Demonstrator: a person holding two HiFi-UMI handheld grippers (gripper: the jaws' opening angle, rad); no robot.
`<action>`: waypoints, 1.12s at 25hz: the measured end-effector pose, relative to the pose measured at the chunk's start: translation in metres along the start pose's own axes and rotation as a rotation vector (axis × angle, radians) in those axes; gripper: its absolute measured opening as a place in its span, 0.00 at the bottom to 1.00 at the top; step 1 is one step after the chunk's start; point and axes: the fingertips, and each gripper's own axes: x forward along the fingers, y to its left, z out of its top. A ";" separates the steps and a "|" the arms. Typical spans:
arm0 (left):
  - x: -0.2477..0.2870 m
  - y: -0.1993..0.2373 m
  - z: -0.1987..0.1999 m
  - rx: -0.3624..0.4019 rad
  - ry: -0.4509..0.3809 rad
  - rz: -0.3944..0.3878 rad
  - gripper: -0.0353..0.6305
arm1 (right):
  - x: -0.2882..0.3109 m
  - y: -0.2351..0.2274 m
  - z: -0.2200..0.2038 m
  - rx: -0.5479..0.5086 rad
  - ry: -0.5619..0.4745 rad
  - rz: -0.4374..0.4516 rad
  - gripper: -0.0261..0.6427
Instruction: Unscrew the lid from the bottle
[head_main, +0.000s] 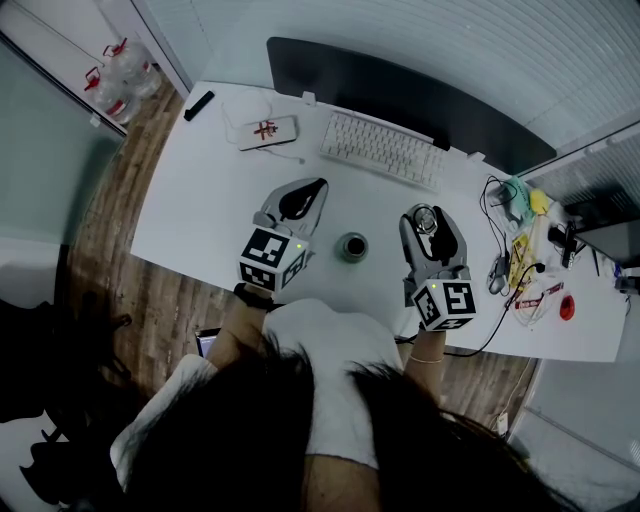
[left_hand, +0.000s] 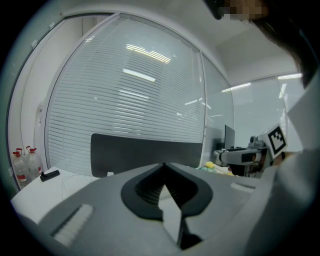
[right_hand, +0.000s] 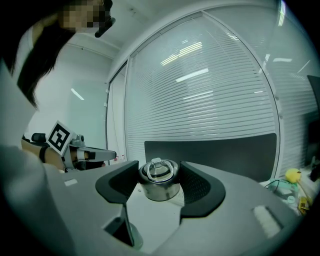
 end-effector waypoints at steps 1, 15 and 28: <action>0.000 0.000 0.000 -0.001 0.000 0.001 0.14 | 0.000 0.000 0.000 0.001 0.000 0.001 0.43; 0.002 0.002 0.000 -0.001 0.000 0.003 0.14 | 0.004 0.001 -0.002 0.003 0.013 0.021 0.43; 0.001 0.002 -0.001 -0.002 0.000 0.007 0.14 | 0.003 0.004 -0.007 0.004 0.024 0.031 0.43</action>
